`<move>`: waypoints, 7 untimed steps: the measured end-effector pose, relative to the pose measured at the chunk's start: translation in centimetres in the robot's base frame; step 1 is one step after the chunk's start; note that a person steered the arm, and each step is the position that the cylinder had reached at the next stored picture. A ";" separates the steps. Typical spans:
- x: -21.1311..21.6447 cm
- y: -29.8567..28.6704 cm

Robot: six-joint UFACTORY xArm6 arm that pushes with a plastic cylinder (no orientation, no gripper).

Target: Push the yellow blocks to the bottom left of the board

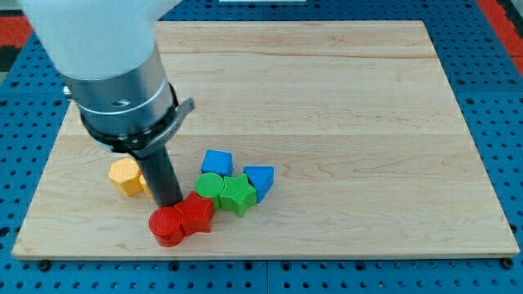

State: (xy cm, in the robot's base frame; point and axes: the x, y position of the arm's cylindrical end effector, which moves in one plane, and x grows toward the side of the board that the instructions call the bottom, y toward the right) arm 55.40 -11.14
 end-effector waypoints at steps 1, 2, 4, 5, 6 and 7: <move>0.0 1.2; 0.0 2.8; -4.1 0.7; -5.2 -4.0; -3.8 -9.1; -3.3 -9.9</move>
State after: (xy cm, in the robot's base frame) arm 52.12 -21.00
